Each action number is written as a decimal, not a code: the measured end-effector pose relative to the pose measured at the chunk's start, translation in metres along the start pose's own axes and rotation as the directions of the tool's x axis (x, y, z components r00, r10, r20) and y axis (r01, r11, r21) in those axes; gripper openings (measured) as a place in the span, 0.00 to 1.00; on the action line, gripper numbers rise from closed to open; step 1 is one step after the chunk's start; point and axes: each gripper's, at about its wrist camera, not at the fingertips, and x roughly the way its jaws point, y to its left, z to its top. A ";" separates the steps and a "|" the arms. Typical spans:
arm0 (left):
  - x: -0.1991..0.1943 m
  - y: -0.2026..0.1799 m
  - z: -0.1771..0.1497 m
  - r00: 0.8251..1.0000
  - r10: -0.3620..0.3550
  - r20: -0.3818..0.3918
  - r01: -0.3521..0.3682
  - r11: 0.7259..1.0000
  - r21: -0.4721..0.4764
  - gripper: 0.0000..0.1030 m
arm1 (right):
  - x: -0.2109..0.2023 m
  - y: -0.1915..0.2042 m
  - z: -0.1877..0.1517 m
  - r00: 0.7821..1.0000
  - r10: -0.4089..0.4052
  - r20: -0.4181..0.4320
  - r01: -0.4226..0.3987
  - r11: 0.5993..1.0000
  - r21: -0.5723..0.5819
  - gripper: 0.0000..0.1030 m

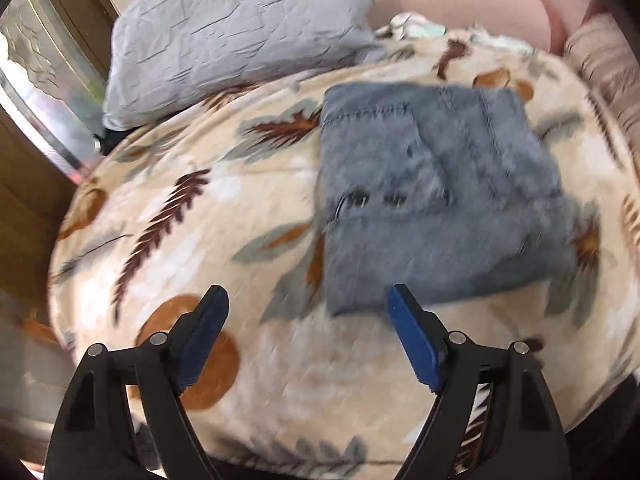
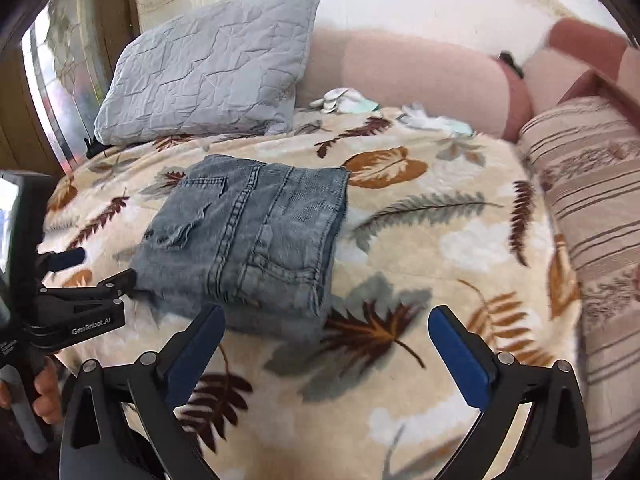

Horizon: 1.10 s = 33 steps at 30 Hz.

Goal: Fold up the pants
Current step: 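Release the folded jeans and pull both grippers back from the bundle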

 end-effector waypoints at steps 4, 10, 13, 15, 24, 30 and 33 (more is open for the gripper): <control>-0.003 -0.002 -0.013 1.000 -0.001 -0.006 0.001 1.000 0.011 0.80 | -0.007 -0.001 -0.010 0.997 -0.075 -0.013 0.075 0.997 -0.027 1.00; -0.014 0.004 -0.019 0.994 -0.107 -0.017 0.106 0.993 -0.044 0.80 | -0.014 -0.001 -0.020 0.996 -0.094 -0.007 0.093 0.992 -0.080 1.00; -0.025 -0.002 -0.021 0.993 -0.118 0.017 0.118 0.993 -0.019 0.80 | -0.016 -0.002 -0.024 0.996 -0.089 -0.006 0.088 0.992 -0.086 1.00; -0.032 -0.005 -0.022 0.990 -0.131 0.044 0.132 0.991 -0.007 0.80 | -0.016 -0.004 -0.027 0.997 -0.080 -0.011 0.079 0.994 -0.075 1.00; -0.048 -0.014 -0.025 0.974 -0.215 0.073 0.214 0.977 0.024 0.80 | -0.019 -0.022 -0.036 0.997 -0.077 -0.026 0.076 0.997 -0.030 1.00; -0.056 -0.022 -0.027 0.963 -0.258 0.075 0.255 0.966 0.049 0.80 | -0.022 -0.036 -0.039 0.997 -0.072 -0.038 0.073 0.997 0.025 1.00; -0.057 -0.022 -0.027 0.954 -0.294 0.059 0.292 0.955 0.044 0.80 | -0.022 -0.038 -0.039 0.996 -0.073 -0.043 0.074 0.997 0.034 1.00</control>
